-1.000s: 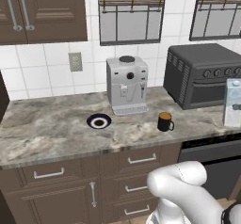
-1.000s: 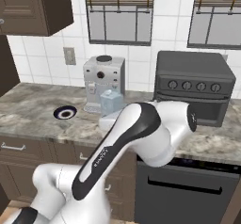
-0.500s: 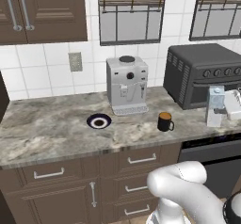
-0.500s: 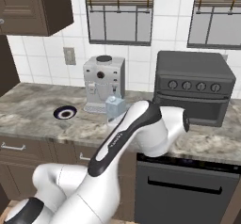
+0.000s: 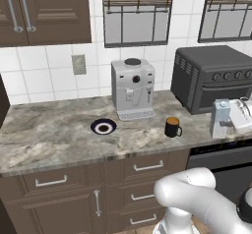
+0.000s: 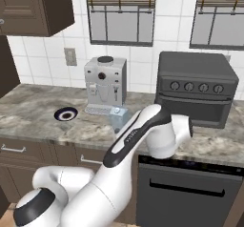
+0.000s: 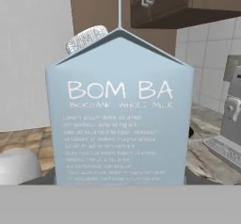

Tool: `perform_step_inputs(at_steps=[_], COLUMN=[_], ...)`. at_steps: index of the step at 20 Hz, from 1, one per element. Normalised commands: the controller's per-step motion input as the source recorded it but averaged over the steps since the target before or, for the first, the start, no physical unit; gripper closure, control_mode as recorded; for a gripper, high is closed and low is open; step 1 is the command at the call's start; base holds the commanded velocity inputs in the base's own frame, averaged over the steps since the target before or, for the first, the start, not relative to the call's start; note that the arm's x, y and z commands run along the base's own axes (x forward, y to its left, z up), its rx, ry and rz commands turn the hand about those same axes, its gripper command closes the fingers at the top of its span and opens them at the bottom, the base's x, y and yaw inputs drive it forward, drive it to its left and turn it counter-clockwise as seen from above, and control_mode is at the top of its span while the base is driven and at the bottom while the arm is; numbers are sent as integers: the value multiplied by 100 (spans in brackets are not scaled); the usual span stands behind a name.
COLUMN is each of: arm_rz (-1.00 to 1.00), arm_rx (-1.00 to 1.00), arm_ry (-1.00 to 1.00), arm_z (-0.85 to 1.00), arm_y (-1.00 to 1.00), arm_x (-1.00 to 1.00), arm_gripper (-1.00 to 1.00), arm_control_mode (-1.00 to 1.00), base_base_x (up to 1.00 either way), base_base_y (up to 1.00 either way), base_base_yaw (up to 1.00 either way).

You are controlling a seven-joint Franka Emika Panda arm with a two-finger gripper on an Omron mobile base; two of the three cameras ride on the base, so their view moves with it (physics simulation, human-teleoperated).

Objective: Take a sugar cube from the saucer and place it inside the coffee. Then, grab milk from the fridge and place it next to the coffee on the counter to sweeten the coffee.

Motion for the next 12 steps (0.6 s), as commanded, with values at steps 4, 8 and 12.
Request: perform_step_inputs(at_steps=[4, 8, 12], arm_rz=[0, -6, -8], arm_rx=[0, 0, 0], arm_ry=[-10, -8, -4], arm_z=[-34, -20, -13], arm_y=[0, 0, 0], arm_x=[19, 39, 46], arm_gripper=[100, 100, 100], arm_control_mode=[-100, -100, -100], base_base_x=[0, 0, 0], base_base_y=[0, 0, 0], base_base_yaw=[0, 0, 0])
